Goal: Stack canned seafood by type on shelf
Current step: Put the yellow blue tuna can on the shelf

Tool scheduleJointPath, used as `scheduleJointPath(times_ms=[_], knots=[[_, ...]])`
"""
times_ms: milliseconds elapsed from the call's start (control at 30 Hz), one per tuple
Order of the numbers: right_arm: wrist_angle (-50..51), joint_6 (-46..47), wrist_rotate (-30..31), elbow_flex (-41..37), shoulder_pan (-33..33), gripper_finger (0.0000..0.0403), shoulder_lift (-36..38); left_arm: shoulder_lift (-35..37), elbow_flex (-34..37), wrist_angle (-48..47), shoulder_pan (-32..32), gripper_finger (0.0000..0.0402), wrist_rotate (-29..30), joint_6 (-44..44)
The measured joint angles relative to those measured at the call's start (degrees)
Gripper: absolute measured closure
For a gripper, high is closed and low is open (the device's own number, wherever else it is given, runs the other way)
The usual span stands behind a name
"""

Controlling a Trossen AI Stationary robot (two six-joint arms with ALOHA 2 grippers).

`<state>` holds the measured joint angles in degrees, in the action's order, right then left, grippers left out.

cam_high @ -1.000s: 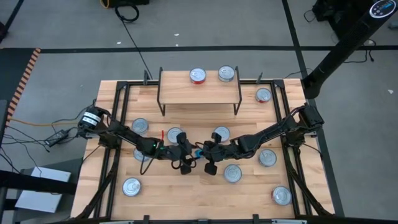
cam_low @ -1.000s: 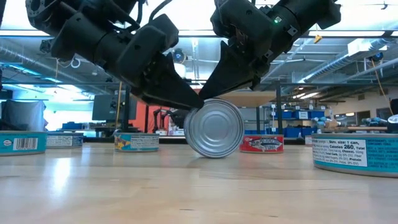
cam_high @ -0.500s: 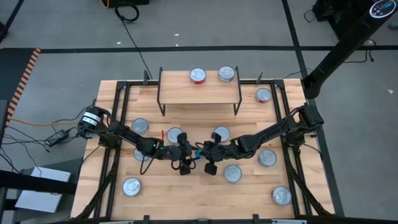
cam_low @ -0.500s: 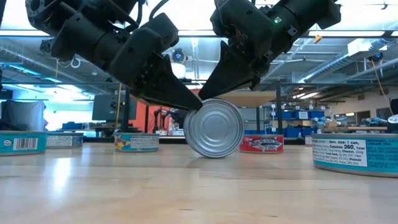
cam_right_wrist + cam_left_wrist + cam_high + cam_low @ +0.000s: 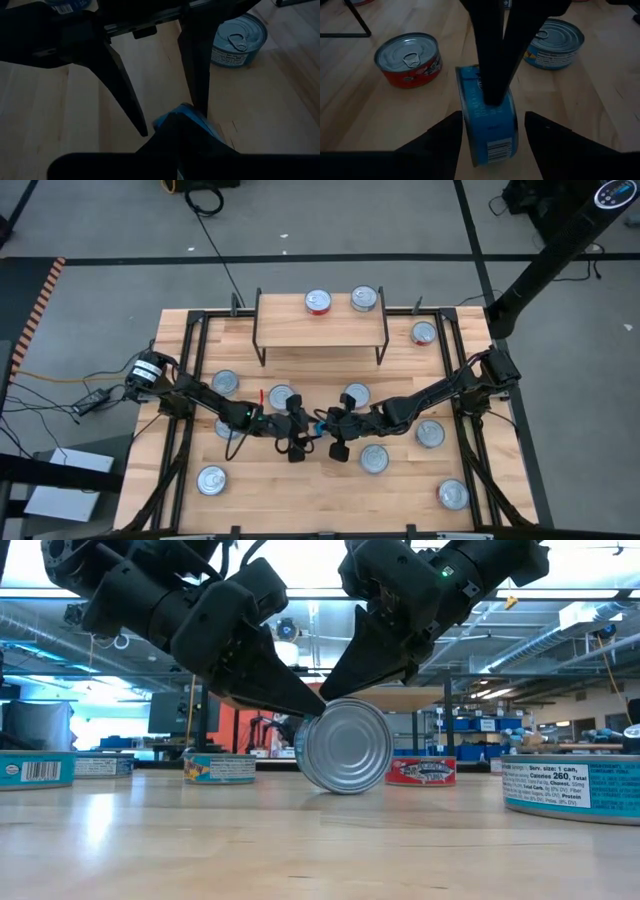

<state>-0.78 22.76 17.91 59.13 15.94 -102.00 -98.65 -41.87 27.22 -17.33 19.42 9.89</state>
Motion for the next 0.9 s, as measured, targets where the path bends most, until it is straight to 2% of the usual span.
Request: scheduleJointPath(times_ms=[233, 633, 900], knots=[[-0.01, 0.00, 0.00, 0.00, 0.00, 0.0396, 0.00, 0.00, 0.00, 0.00, 0.05, 0.0161, 0.00, 0.82], [-0.07, 0.00, 0.00, 0.00, 0.02, 0.0396, 0.00, -0.02, 0.00, -0.16, 0.84, 0.0196, 0.39, 2.48], [-0.92, 0.00, 0.00, 0.02, -0.05, 0.0396, 0.02, -0.02, 0.00, -0.37, 0.88, 0.0179, 0.42, 2.58]])
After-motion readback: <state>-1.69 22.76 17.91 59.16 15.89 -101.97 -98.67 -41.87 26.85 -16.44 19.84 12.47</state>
